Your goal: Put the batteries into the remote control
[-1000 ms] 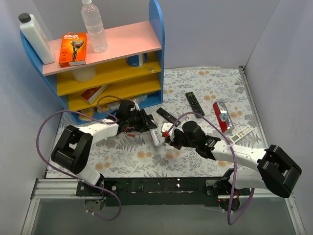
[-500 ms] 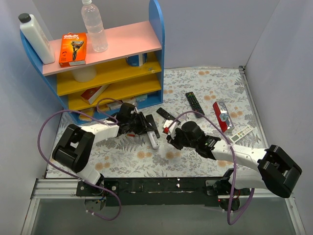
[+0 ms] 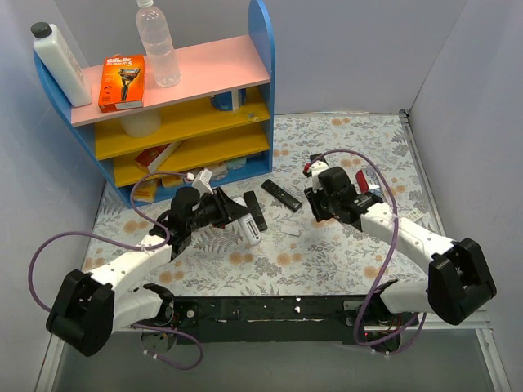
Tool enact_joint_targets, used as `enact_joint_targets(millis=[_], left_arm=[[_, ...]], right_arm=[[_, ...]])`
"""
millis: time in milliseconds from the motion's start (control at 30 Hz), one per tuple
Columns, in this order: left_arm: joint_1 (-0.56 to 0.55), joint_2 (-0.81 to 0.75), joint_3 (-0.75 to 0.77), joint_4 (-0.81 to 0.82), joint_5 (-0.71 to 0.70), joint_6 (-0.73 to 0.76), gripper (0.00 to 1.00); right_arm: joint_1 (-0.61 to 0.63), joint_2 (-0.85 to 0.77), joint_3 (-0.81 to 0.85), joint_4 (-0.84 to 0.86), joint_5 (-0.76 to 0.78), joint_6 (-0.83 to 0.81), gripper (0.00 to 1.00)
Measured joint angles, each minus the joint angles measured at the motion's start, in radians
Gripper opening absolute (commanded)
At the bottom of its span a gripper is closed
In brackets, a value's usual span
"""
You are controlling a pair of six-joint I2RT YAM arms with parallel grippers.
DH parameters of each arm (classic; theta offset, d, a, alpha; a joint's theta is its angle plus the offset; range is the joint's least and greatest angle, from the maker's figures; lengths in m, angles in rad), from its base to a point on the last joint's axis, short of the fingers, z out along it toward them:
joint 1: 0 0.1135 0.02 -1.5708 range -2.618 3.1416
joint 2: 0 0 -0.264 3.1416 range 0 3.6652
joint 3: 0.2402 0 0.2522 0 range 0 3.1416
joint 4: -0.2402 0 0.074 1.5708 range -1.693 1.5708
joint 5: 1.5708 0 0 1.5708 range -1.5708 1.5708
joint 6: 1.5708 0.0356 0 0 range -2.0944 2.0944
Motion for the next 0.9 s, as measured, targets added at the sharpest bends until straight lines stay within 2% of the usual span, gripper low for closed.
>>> enact_joint_targets(millis=[267,467,667,900], left_arm=[[0.0,-0.175,-0.058,0.082,0.003,0.026,0.0],[0.001,-0.214,-0.058,0.098,0.026,0.04,0.0],[0.001,-0.224,-0.058,0.092,0.042,0.053,0.0],[0.001,-0.232,-0.067,0.088,0.062,0.064,0.0]], right_arm=[[-0.157,0.086,0.032,-0.149,0.043,0.037,0.45],[-0.219,0.156,0.037,-0.187,0.038,0.048,0.45],[-0.245,0.185,0.05,-0.189,0.018,0.04,0.45],[-0.245,0.266,0.162,-0.177,-0.017,0.01,0.44]])
